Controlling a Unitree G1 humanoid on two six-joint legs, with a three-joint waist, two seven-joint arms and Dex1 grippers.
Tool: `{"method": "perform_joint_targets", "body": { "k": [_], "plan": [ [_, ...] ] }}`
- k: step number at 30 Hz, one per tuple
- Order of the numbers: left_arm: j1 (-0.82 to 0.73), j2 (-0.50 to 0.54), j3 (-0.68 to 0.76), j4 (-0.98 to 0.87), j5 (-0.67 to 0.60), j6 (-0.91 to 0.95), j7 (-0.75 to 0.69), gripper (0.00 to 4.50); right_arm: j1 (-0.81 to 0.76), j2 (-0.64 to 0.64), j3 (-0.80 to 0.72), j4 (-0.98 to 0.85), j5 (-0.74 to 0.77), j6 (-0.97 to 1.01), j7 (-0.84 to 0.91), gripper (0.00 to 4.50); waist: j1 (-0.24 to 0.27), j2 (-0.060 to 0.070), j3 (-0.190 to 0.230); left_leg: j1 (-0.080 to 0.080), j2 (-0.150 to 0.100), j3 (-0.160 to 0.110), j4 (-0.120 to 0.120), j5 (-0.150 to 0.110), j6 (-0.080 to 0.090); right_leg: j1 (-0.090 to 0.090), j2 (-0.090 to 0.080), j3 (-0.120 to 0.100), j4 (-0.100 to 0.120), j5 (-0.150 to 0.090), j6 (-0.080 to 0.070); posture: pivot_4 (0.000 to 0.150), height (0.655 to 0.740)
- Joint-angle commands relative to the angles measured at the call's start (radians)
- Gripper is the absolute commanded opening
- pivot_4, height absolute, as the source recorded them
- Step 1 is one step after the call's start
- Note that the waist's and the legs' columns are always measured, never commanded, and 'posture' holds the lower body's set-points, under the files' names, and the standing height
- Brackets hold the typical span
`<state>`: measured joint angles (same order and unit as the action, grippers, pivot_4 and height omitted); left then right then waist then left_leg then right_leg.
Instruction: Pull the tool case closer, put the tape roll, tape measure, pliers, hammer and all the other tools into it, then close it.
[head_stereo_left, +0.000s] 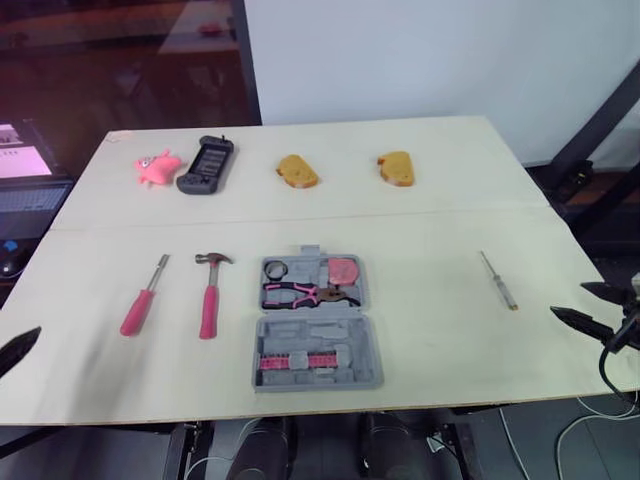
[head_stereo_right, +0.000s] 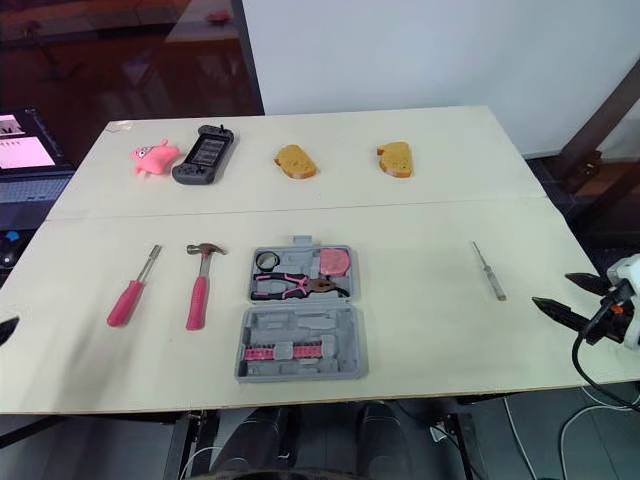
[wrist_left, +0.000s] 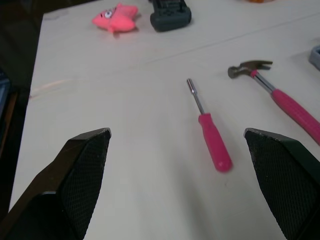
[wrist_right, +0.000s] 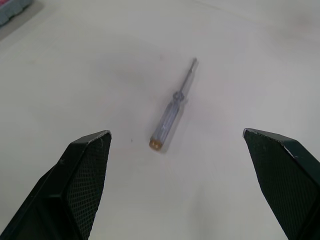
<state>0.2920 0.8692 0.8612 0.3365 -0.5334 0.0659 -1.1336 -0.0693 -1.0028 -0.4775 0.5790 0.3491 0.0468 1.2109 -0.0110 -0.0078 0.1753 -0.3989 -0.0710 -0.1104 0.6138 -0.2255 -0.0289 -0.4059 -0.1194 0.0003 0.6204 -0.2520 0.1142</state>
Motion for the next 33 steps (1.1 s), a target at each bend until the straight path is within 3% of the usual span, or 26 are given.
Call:
{"method": "perform_joint_targets", "body": {
  "k": [1, 9, 14, 20, 25, 29, 33],
  "plan": [
    [-0.031, 0.038, -0.056, -0.096, -0.018, 0.038, -0.027, 4.5, 0.041, 0.002, -0.01, -0.156, 0.042, 0.057, 0.003, 4.46, 0.002, 0.0, 0.0, 0.0, 0.0, 0.0, 0.0, 0.0, 0.0, 0.0, 0.0, 0.0, 0.0, 0.0, 0.0, 0.15, 0.74],
    [-0.243, 0.08, -0.346, -0.357, -0.04, 0.191, -0.063, 4.5, 0.198, 0.101, -0.002, -0.644, 0.106, 0.24, -0.131, 4.46, 0.002, 0.001, 0.0, 0.0, 0.0, -0.001, 0.001, 0.0, 0.0, 0.0, 0.0, 0.0, 0.001, 0.0, 0.001, 0.15, 0.74],
    [-0.493, 0.089, -0.545, -0.446, -0.086, 0.322, -0.095, 4.5, 0.344, 0.112, -0.084, -0.893, 0.115, 0.37, -0.216, 4.46, 0.006, 0.0, 0.0, -0.003, 0.0, -0.002, 0.001, 0.0, 0.0, -0.002, 0.001, -0.001, 0.001, 0.002, 0.004, 0.15, 0.74],
    [-0.76, 0.018, -0.732, -0.465, -0.09, 0.413, -0.107, 4.5, 0.478, 0.104, -0.21, -1.036, 0.068, 0.507, -0.297, 4.46, 0.024, 0.0, 0.0, -0.004, -0.001, -0.001, 0.005, 0.0, 0.0, -0.001, 0.001, -0.001, 0.002, 0.004, 0.006, 0.15, 0.74],
    [-0.918, -0.067, -0.817, -0.446, -0.079, 0.419, -0.116, 4.5, 0.559, 0.169, -0.293, -1.172, 0.049, 0.629, -0.401, 4.46, 0.024, -0.001, 0.001, -0.006, -0.001, -0.001, 0.008, 0.0, 0.001, -0.002, 0.002, -0.002, 0.003, 0.004, 0.007, 0.15, 0.74],
    [-0.928, -0.079, -0.835, -0.468, -0.086, 0.45, -0.117, 4.5, 0.541, 0.163, -0.265, -1.18, 0.042, 0.726, -0.462, 4.46, 0.017, -0.001, 0.001, -0.007, -0.001, -0.001, 0.009, 0.0, 0.001, -0.002, 0.002, -0.002, 0.004, 0.004, 0.007, 0.15, 0.74],
    [-0.843, -0.076, -0.815, -0.504, -0.068, 0.433, -0.091, 4.5, 0.356, 0.138, -0.185, -1.076, 0.089, 0.932, -0.543, 4.46, 0.005, -0.001, 0.001, -0.006, -0.001, -0.001, 0.01, 0.0, 0.001, -0.002, 0.002, -0.001, 0.005, 0.003, 0.005, 0.15, 0.74]
  ]
}}
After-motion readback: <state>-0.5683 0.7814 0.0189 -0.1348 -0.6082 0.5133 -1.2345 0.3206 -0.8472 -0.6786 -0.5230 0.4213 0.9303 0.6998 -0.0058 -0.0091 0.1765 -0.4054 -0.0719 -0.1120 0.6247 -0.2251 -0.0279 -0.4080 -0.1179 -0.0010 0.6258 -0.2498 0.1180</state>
